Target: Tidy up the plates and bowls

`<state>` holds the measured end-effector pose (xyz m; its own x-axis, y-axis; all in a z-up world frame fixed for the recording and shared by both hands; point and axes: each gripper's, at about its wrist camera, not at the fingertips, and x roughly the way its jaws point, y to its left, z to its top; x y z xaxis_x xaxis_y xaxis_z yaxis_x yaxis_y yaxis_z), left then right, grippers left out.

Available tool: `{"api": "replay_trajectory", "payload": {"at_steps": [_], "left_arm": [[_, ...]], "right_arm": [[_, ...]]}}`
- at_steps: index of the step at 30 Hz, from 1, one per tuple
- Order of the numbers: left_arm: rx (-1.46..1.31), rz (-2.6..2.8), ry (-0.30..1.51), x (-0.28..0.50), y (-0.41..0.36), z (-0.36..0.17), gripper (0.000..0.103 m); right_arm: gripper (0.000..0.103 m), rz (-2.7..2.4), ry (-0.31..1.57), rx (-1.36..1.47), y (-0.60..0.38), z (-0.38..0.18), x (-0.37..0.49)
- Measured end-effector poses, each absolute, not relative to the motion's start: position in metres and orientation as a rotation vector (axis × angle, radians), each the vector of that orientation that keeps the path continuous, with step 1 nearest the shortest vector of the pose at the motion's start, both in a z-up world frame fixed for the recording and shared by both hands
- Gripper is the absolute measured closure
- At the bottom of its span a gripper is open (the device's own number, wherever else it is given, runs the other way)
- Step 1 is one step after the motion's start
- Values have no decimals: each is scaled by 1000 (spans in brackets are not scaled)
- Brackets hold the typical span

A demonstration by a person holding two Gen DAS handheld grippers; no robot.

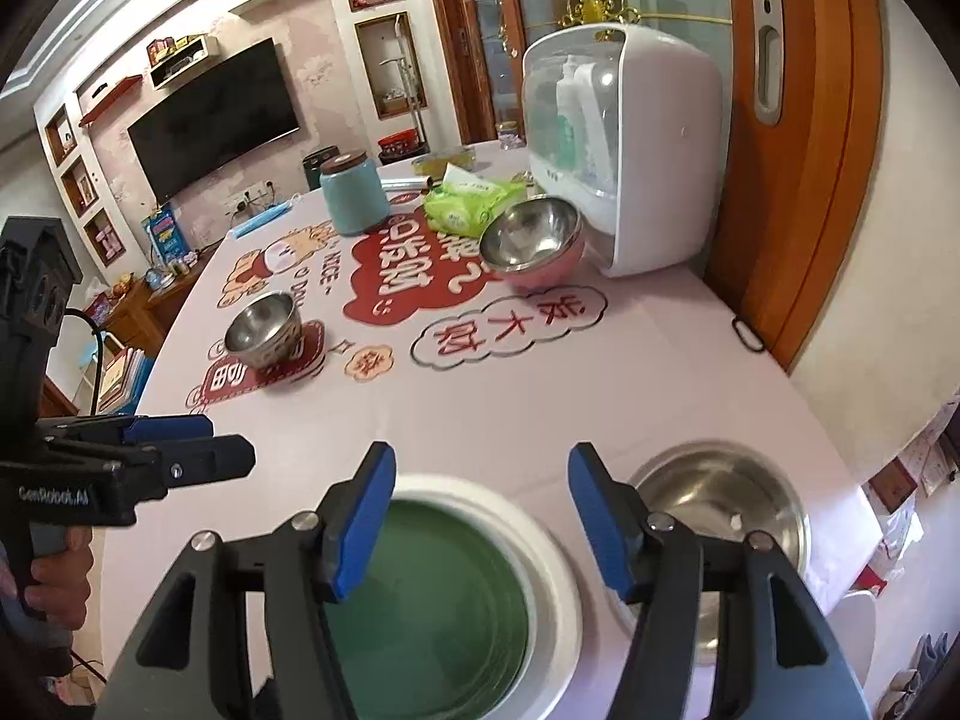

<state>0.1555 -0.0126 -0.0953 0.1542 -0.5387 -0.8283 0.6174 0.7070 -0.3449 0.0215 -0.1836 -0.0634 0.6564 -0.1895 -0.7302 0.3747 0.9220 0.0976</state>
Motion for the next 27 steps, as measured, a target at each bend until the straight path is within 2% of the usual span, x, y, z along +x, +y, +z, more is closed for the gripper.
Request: {"api": "replay_trajectory", "payload": {"at_steps": [5, 8, 13, 18, 27], "left_arm": [[46, -813, 1171, 188, -27, -84, 26], [36, -789, 1150, 207, -36, -73, 23], [25, -753, 1114, 238, -54, -55, 21], [25, -714, 1086, 263, -76, -43, 17], [-8, -648, 1058, 300, -114, -34, 16]], "right_arm": [[42, -320, 764, 252, -204, -44, 38], [41, -308, 740, 267, -221, -31, 52], [35, -288, 681, 329, -254, -11, 75], [33, -278, 658, 340, -279, -4, 102], [33, -271, 661, 403, -320, -12, 139]]}}
